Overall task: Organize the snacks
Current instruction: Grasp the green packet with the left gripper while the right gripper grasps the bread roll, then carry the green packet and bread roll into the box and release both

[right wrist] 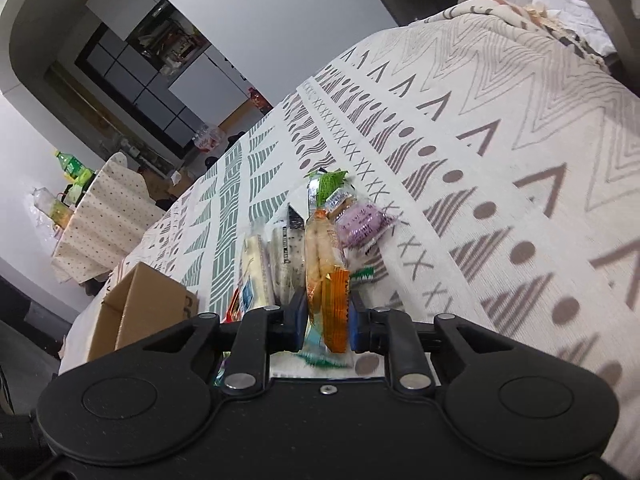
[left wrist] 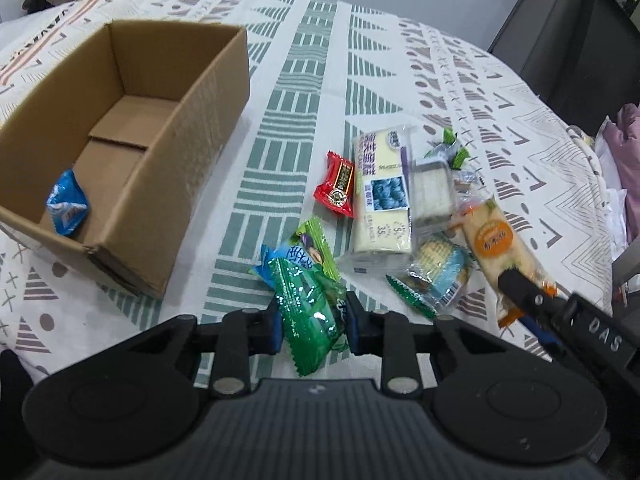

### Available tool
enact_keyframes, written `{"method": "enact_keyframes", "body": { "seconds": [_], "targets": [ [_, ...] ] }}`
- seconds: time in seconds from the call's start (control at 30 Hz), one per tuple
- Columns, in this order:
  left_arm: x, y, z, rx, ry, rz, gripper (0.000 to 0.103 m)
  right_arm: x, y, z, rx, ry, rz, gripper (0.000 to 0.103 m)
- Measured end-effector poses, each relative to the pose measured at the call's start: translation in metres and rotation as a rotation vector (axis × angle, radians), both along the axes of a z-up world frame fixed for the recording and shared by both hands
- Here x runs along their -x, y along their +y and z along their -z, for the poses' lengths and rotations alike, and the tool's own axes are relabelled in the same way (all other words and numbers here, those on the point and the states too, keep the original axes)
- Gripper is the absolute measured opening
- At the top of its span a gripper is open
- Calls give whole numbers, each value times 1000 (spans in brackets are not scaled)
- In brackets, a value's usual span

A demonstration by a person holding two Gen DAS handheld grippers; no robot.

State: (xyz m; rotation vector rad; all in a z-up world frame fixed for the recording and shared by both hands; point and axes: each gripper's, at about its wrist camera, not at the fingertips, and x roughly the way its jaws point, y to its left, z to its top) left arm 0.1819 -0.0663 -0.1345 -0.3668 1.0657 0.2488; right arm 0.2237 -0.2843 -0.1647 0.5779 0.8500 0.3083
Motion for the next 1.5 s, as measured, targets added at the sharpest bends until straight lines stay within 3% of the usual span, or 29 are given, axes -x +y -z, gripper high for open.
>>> {"method": "enact_keyframes", "body": {
  "seconds": [0.57,1.13,1.5],
  "targets": [
    [35,13,-48,-21,-95,-28,28,46,9,-49,-22,-99,-24,19],
    [50,55,-92,-18,-185,-93,28,51,39,-102,-28,-196,-64,19],
    [55,99,-98,-3,-194,-148,28,49,80,-120,-11,-227,-128,19]
  ]
}}
